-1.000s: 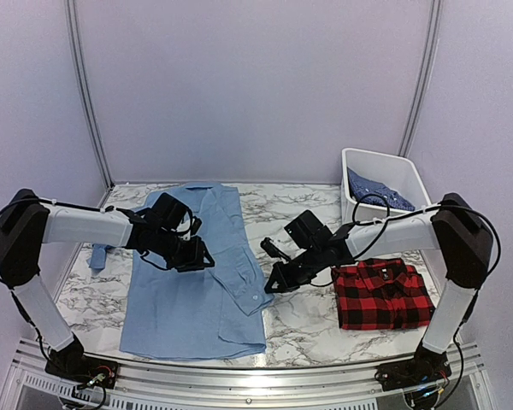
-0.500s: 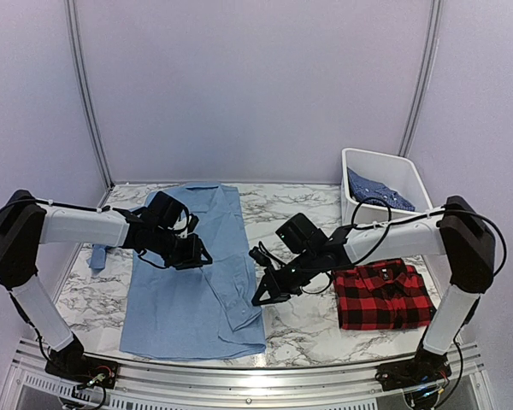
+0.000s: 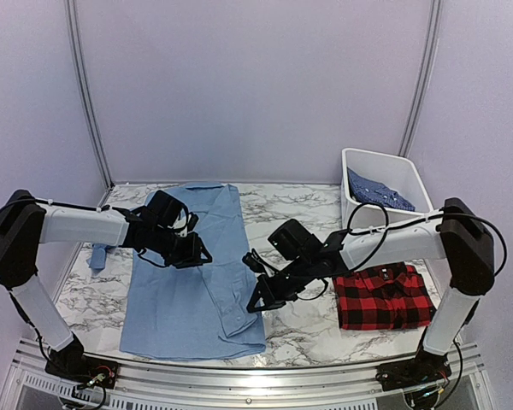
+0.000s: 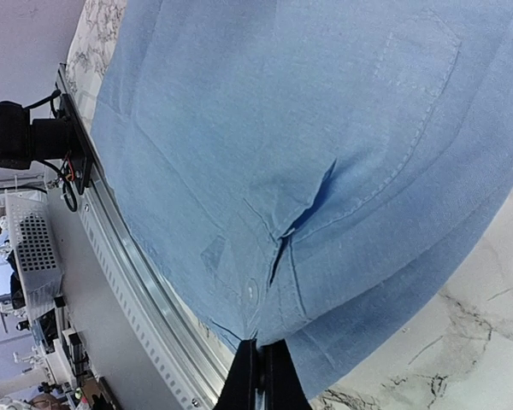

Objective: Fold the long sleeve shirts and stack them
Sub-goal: Adjust the sleeve at the center of the board, then move the 1/3-folded shirt to the center of the board, then pick up the sleeve from the corner of the board.

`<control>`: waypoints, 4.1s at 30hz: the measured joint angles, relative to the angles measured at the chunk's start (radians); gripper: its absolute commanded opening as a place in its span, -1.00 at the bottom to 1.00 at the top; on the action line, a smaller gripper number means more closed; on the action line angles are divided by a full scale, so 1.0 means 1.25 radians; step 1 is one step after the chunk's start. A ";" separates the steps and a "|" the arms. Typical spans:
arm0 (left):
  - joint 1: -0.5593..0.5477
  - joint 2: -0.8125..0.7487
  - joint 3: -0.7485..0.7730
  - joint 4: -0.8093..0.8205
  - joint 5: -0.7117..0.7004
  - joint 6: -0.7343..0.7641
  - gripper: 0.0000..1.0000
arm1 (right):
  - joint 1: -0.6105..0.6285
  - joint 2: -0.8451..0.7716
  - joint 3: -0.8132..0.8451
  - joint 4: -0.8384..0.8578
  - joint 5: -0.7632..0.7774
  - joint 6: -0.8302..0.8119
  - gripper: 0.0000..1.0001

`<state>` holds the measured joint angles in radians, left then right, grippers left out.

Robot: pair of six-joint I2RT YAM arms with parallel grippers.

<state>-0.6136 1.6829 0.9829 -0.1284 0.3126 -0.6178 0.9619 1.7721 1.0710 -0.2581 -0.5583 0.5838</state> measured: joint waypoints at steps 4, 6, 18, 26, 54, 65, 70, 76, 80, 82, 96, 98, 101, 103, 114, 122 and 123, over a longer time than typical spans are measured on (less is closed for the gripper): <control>0.000 0.000 0.003 0.004 0.000 -0.002 -0.35 | 0.002 0.007 0.000 -0.003 0.009 -0.002 -0.76; 0.000 0.000 0.003 0.004 -0.001 -0.003 -0.36 | 0.003 0.009 0.000 -0.012 0.016 -0.007 -0.50; 0.022 -0.008 0.001 0.005 -0.013 -0.002 -0.41 | -0.038 0.010 0.083 -0.090 0.122 -0.082 0.07; 0.031 -0.040 -0.015 0.009 -0.027 -0.003 -0.53 | -0.144 0.129 0.230 -0.033 0.158 -0.115 -0.66; -0.054 -0.094 -0.196 0.066 -0.128 -0.092 -0.73 | -0.168 0.637 0.702 0.252 0.131 0.123 -0.90; -0.160 0.045 -0.107 0.127 -0.147 -0.143 -0.75 | -0.199 0.615 0.656 0.237 0.151 0.105 -0.90; -0.207 0.120 -0.023 0.136 -0.147 -0.165 -0.76 | -0.243 0.562 0.569 0.249 0.145 0.080 -0.91; -0.252 0.200 0.074 0.141 -0.143 -0.187 -0.76 | -0.315 0.505 0.479 0.256 0.136 0.044 -0.87; -0.262 0.227 0.116 0.139 -0.138 -0.192 -0.75 | -0.353 0.493 0.464 0.251 0.126 0.016 -0.82; -0.263 0.228 0.131 0.127 -0.141 -0.191 -0.73 | -0.360 0.493 0.467 0.244 0.118 0.000 -0.77; -0.072 -0.094 0.062 -0.004 -0.307 -0.142 -0.51 | -0.320 0.450 0.547 0.057 0.156 -0.138 -0.35; -0.025 -0.153 0.033 -0.028 -0.351 -0.131 -0.43 | -0.303 0.426 0.556 0.037 0.173 -0.157 -0.30; 0.021 -0.220 -0.013 -0.081 -0.414 -0.112 -0.28 | -0.275 0.389 0.561 0.019 0.194 -0.178 -0.29; 0.052 -0.242 -0.034 -0.106 -0.437 -0.103 -0.21 | -0.257 0.365 0.562 0.009 0.205 -0.189 -0.28; 0.161 -0.271 -0.099 -0.163 -0.488 -0.066 -0.11 | -0.207 0.293 0.514 -0.006 0.251 -0.211 -0.28; 0.185 -0.183 -0.098 -0.136 -0.486 -0.020 -0.24 | -0.202 0.227 0.423 -0.004 0.263 -0.212 -0.27; 0.190 -0.169 -0.098 -0.130 -0.485 -0.017 -0.27 | -0.201 0.217 0.412 -0.004 0.265 -0.214 -0.27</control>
<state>-0.3756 1.4712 0.8604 -0.2905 -0.2932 -0.6392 0.7113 2.0438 1.5856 -0.2634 -0.2268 0.3168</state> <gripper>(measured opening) 0.412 0.363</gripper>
